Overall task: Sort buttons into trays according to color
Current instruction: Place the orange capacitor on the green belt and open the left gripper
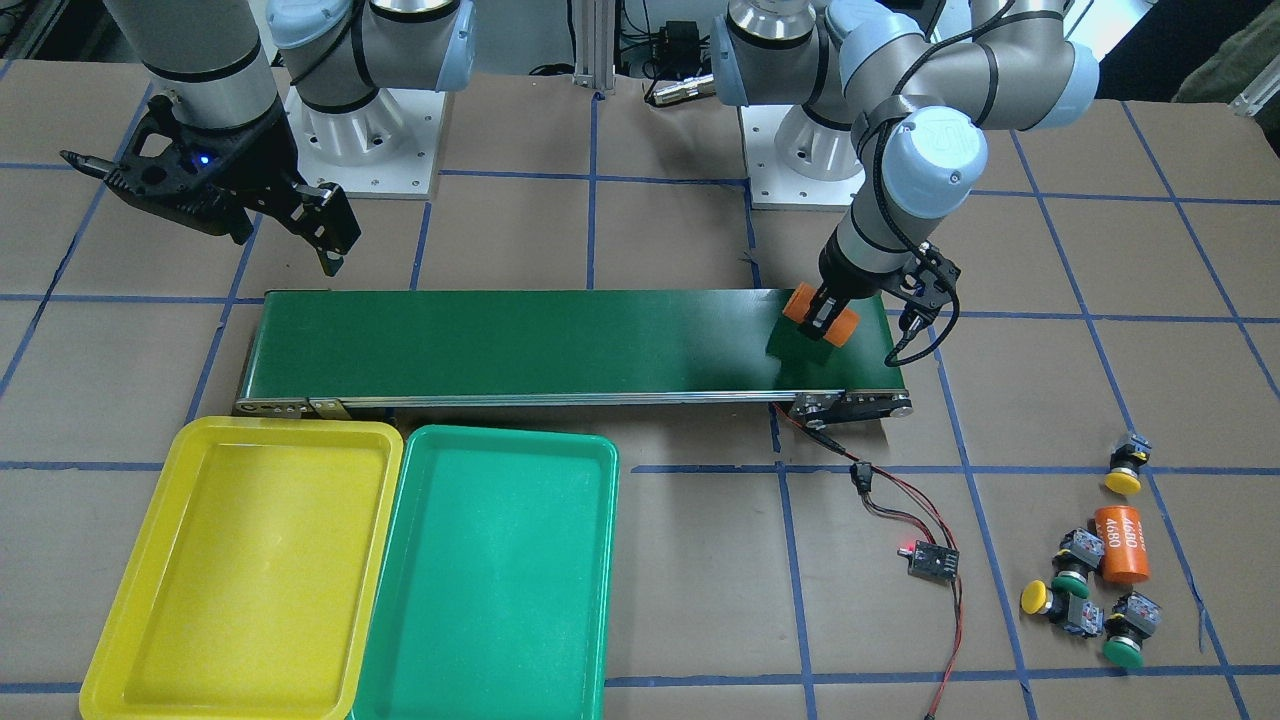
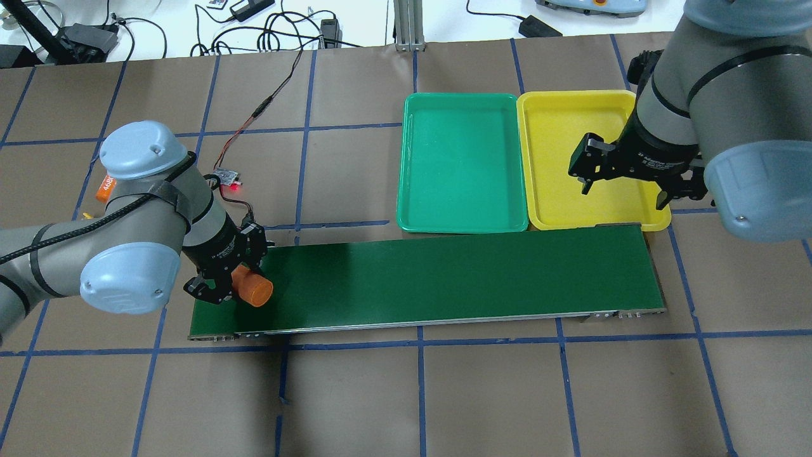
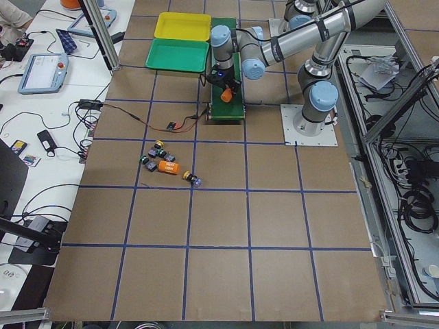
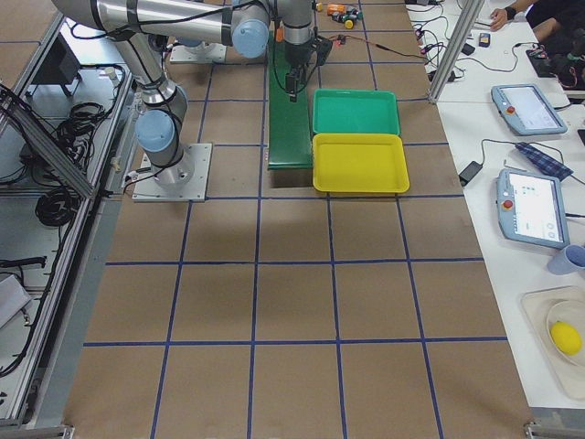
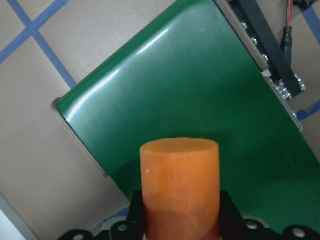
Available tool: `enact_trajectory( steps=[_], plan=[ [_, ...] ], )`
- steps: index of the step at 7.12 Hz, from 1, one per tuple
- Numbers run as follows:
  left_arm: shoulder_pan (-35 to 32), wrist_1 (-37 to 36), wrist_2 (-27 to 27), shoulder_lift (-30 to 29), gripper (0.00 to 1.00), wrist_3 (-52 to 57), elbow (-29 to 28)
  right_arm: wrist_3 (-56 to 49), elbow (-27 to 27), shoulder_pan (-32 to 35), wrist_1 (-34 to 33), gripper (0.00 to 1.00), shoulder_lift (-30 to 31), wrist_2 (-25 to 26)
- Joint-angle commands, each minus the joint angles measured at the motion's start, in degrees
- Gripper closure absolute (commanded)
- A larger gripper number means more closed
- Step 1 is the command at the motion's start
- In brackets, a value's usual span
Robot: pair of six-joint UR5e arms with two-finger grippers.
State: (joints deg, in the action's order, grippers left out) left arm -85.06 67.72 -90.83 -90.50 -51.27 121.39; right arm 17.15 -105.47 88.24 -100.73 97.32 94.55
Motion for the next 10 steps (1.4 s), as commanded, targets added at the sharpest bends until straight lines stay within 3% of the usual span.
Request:
enact_trajectory(
  steps=[1, 2, 4, 7, 10],
  plan=[
    [-0.01, -3.97, -3.79, -2.04, 0.06, 0.37, 0.07, -0.19, 0.09, -0.09, -0.26, 0.0, -0.11, -0.06],
    [-0.01, -5.74, -3.74, -1.96, 0.0, 1.42, -0.19, -0.27, 0.09, -0.17, -0.69, 0.0, -0.11, -0.06],
    [2.95, -1.05, -3.74, -0.74, 0.0, 5.88, -2.81, -0.1, 0.0, -0.26, -0.79, 0.0, -0.03, -0.06],
    [18.5, 1.55, -3.99, -3.62, 0.0, 47.37, -9.13, 0.34, 0.0, -0.18, -0.34, 0.0, 0.06, 0.11],
    [24.38, 1.19, -5.41, -13.62, 0.0, 71.56, -21.0, -0.36, 0.09, -0.44, -1.22, 0.0, -0.11, -0.06]
  ],
)
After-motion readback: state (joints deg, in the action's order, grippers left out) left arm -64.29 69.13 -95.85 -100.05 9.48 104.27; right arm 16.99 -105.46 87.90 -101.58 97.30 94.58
